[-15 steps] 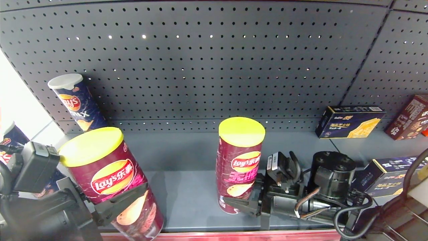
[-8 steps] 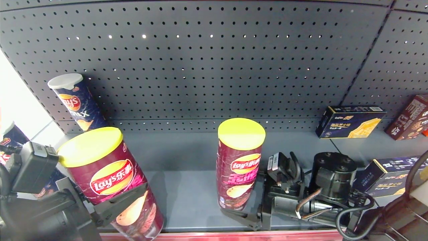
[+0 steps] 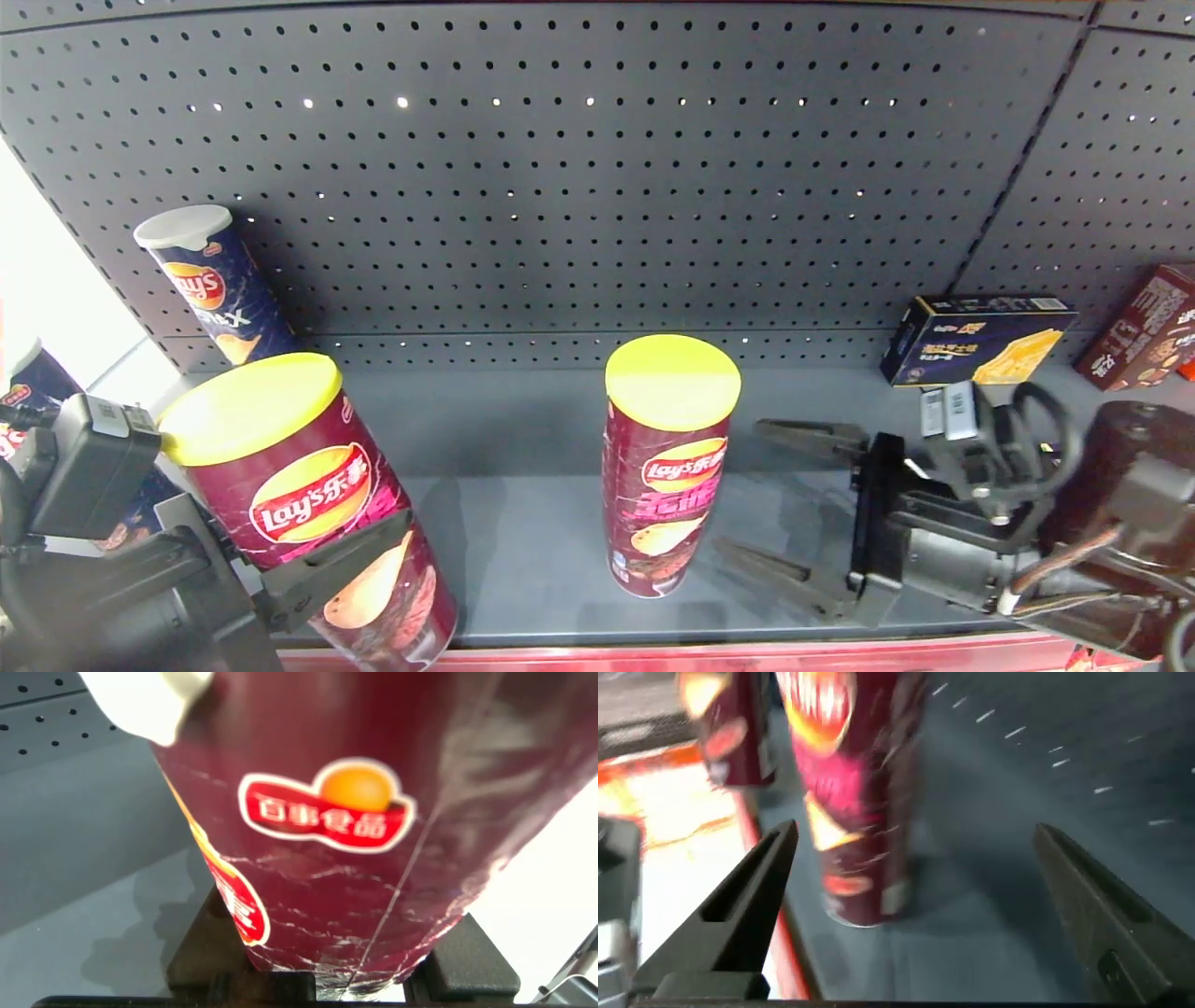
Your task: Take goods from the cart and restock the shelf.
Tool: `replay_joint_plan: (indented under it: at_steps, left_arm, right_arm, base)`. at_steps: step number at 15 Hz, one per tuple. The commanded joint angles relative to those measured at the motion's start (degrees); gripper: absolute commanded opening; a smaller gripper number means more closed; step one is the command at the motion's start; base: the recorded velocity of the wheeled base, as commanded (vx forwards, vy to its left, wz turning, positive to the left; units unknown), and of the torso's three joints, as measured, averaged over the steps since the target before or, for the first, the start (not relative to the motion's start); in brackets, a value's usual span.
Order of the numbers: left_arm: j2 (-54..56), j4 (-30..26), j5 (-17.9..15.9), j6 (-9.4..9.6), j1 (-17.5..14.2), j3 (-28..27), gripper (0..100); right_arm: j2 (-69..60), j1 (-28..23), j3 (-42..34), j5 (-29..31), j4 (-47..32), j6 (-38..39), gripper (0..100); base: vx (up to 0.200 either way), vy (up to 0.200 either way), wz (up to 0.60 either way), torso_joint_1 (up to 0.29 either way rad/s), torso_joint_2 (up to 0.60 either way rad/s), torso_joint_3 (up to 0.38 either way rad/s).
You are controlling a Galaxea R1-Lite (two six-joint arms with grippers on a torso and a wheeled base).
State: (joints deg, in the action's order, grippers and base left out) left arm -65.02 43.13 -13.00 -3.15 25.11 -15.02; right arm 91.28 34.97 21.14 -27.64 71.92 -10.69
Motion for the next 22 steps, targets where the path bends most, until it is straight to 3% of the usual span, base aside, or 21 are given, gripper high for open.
replay_joint_plan:
  at_steps: [1,3,7,8,10,13,18,20,22]
  left_arm:
    - [-0.1,0.0,0.0,-0.02,0.0,0.0,0]
    - [0.0,0.0,0.1,-0.02,0.0,0.1,0]
    - [0.0,-0.1,0.1,-0.02,0.0,0.2,0]
    - [0.1,-0.1,0.1,-0.02,0.0,0.2,0]
    - [0.3,-0.1,0.1,-0.02,0.0,-0.1,0]
    - [0.2,-0.1,0.1,0.07,0.0,-1.2,0]
    - [0.4,-0.2,0.1,0.16,0.2,-1.4,0]
    - [0.4,-0.2,0.1,0.16,0.3,-1.9,0]
    - [0.4,-0.2,0.0,0.16,0.4,-3.0,0]
  right_arm:
    - [-14.7,-6.8,-1.5,0.4,-4.3,0.0,100]
    - [-24.6,-10.5,-0.9,1.8,-14.5,0.0,100]
    - [-46.0,-14.2,1.4,7.2,-42.8,0.0,100]
    - [-53.4,-14.3,1.3,10.2,-51.1,0.0,100]
    - [-64.2,-15.2,-0.5,19.9,-60.4,0.1,100]
    - [-76.7,-16.5,-5.2,30.1,-66.5,1.7,100]
    - [-91.3,-17.0,-11.9,34.8,-80.1,3.5,100]
    - [-91.3,-17.0,-14.1,36.0,-78.3,3.3,100]
    - [-91.3,-16.9,-19.2,27.8,-72.5,4.1,100]
  base:
    - [0.000,0.000,0.00,0.000,0.00,0.000]
    - [0.000,0.000,0.00,0.000,0.00,0.000]
    - [0.000,0.000,0.00,0.000,0.00,0.000]
    - [0.000,0.000,0.00,0.000,0.00,0.000]
    - [0.000,0.000,0.00,0.000,0.00,0.000]
    - [0.000,0.000,0.00,0.000,0.00,0.000]
    - [0.000,0.000,0.00,0.000,0.00,0.000]
    - [0.000,0.000,0.00,0.000,0.00,0.000]
    - [0.000,0.000,0.00,0.000,0.00,0.000]
